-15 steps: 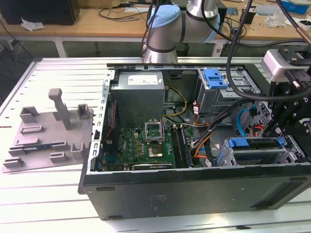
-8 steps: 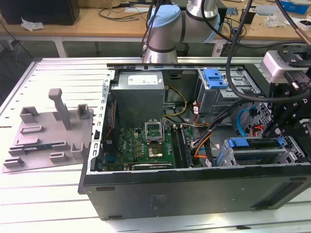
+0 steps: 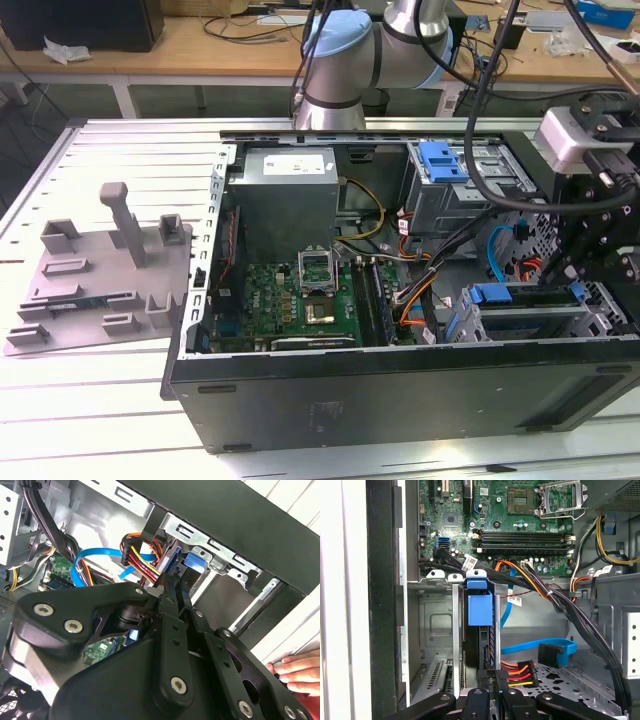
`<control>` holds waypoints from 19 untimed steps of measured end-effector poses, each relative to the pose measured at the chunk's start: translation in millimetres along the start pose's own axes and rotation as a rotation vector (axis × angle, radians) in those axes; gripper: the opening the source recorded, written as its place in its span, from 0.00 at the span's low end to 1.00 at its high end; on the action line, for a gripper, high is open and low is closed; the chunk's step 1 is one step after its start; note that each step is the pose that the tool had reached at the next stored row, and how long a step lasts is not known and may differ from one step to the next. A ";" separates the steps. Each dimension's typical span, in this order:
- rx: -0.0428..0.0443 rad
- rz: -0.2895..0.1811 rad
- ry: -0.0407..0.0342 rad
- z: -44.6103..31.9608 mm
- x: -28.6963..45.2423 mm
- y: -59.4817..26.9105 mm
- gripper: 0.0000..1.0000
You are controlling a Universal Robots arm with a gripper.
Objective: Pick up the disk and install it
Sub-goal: 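Insert the first disk wire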
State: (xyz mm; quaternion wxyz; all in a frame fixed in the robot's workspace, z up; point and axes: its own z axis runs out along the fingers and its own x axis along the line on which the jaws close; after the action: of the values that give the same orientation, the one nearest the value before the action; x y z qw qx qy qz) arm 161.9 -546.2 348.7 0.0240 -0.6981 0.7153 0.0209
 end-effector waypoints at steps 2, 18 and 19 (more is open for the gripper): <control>0.0000 0.000 -0.0001 0.6 0.0 -0.1 0.17; 0.0000 0.000 -0.0001 4.2 0.3 -0.5 0.17; 0.0000 0.000 0.0000 4.6 0.3 -0.6 0.17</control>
State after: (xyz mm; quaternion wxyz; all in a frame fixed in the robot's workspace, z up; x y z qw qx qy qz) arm 162.5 -546.2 344.1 0.0240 -0.6981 0.7153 0.0209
